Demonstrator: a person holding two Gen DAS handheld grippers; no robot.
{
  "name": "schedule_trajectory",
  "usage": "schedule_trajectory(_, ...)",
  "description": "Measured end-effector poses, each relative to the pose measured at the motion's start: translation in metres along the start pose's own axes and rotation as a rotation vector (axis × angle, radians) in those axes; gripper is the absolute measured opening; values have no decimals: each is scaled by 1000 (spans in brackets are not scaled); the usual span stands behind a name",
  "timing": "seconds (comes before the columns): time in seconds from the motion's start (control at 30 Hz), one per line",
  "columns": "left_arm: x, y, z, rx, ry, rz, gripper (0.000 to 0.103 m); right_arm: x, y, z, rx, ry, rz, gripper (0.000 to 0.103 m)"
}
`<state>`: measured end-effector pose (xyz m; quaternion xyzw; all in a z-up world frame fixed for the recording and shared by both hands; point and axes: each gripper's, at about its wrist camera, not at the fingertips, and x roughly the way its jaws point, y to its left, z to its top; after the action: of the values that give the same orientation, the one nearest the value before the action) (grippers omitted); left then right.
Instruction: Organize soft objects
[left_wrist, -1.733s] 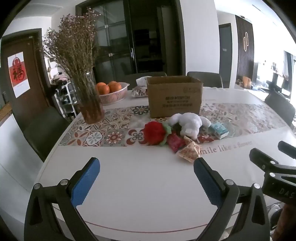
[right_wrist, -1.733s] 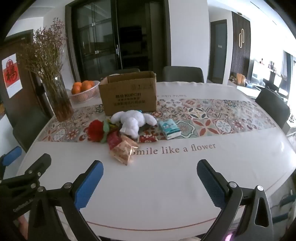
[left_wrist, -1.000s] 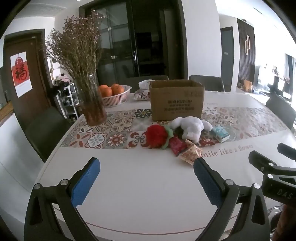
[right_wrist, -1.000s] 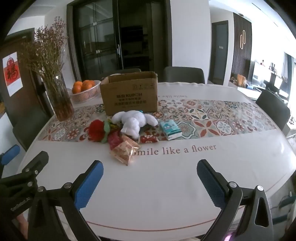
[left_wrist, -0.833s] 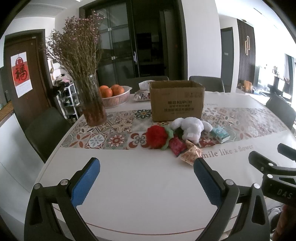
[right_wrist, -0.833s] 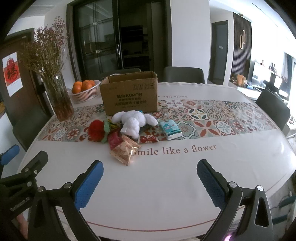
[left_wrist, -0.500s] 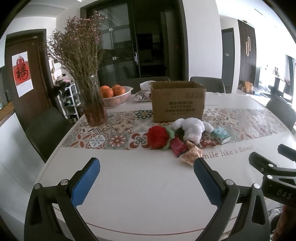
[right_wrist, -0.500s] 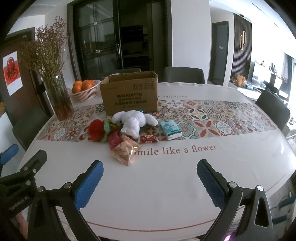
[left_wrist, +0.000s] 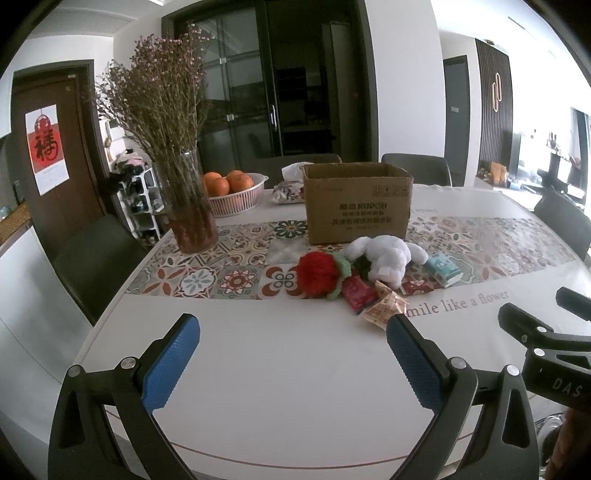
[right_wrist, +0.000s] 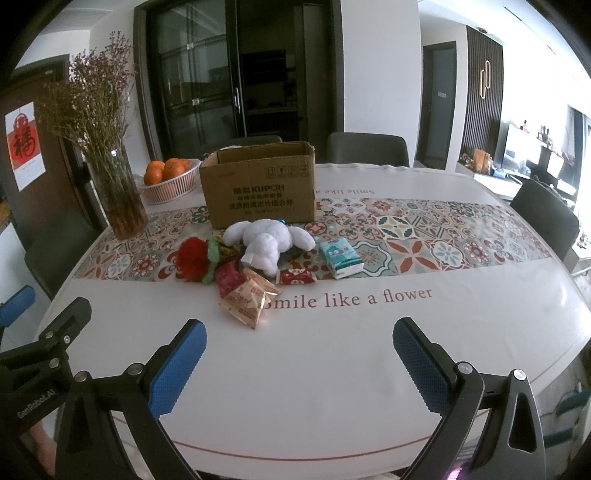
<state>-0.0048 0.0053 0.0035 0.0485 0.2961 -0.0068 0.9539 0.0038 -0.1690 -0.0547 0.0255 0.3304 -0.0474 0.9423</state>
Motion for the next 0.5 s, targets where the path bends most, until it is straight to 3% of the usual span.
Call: schedule_trajectory(0.5,-1,0,0,1,0,0,103,0,0,1,0,0,-1,102)
